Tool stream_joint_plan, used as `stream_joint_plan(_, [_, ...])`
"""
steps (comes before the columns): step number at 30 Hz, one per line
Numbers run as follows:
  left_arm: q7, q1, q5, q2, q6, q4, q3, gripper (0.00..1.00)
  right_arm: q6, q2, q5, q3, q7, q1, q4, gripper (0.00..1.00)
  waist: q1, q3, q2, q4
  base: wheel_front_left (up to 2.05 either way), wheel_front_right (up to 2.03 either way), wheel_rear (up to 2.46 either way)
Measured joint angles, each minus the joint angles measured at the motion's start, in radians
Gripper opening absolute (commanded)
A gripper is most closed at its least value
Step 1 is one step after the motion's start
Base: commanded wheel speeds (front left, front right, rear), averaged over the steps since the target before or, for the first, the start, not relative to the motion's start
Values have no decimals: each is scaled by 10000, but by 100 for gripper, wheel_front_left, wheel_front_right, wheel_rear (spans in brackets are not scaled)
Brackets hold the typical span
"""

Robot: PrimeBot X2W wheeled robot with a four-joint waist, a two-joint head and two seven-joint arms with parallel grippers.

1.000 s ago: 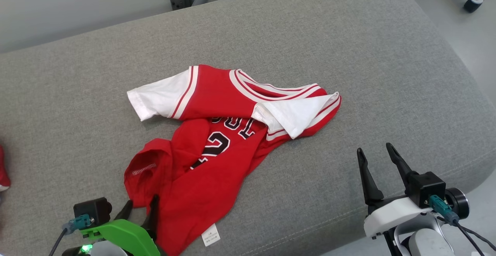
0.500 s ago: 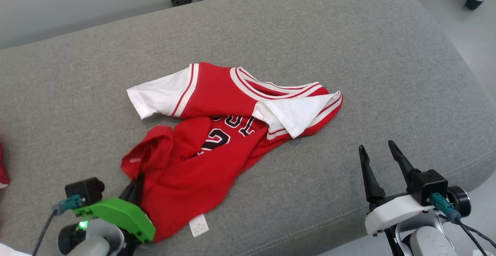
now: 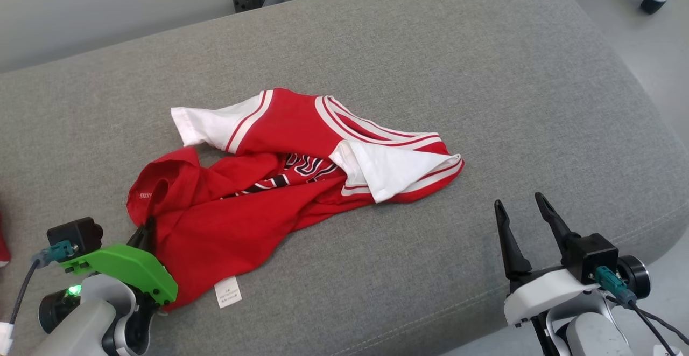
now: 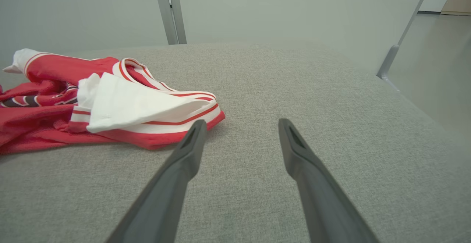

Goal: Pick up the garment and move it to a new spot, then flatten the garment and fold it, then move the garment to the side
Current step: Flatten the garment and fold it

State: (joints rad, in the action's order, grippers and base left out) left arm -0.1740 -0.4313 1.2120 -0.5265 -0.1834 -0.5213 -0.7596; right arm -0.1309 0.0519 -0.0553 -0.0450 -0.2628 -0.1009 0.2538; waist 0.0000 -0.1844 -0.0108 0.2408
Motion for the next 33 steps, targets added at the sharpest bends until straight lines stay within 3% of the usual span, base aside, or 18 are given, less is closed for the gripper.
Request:
stream_joint_plan(1, [-8, 5, 90, 31, 29, -86, 23, 100, 0, 0, 2, -4, 0, 12, 0, 100, 0, 18, 0, 10, 0, 0, 0])
stream_joint_plan(6, [-453, 178, 184, 36, 69, -173, 328, 100, 0, 0, 6, 82, 0, 140, -4, 100, 0, 137, 0, 19, 0, 0, 0])
stream_joint_plan(10, [-807, 849, 12, -286, -334, 368, 934, 100, 0, 42, 52, 244, 0, 279, -86, 100, 0, 226, 0, -139, 0, 0, 0])
stream_joint_plan(14, [-876, 1539, -709, -435, -637, 1390, 1971, 100, 0, 115, 82, 291, 0, 371, -238, 100, 0, 318, 0, -350, 0, 0, 0])
stream_joint_plan(17, [-888, 2125, -1893, -82, -688, 2437, 3062, 100, 0, 213, 127, 408, 0, 420, -428, 100, 0, 392, 0, -569, 0, 0, 0])
stream_joint_plan(23, [-888, 3413, -4169, 905, -261, 3597, 4299, 100, 0, 460, 245, 546, 0, 465, -803, 100, 0, 600, 0, -1081, 0, 0, 0])
stream_joint_plan(33, [-901, 4828, -7037, 1925, 769, 3582, 5988, 100, 0, 811, 326, 301, 0, 548, -894, 100, 0, 1337, 0, -1694, 0, 0, 0])
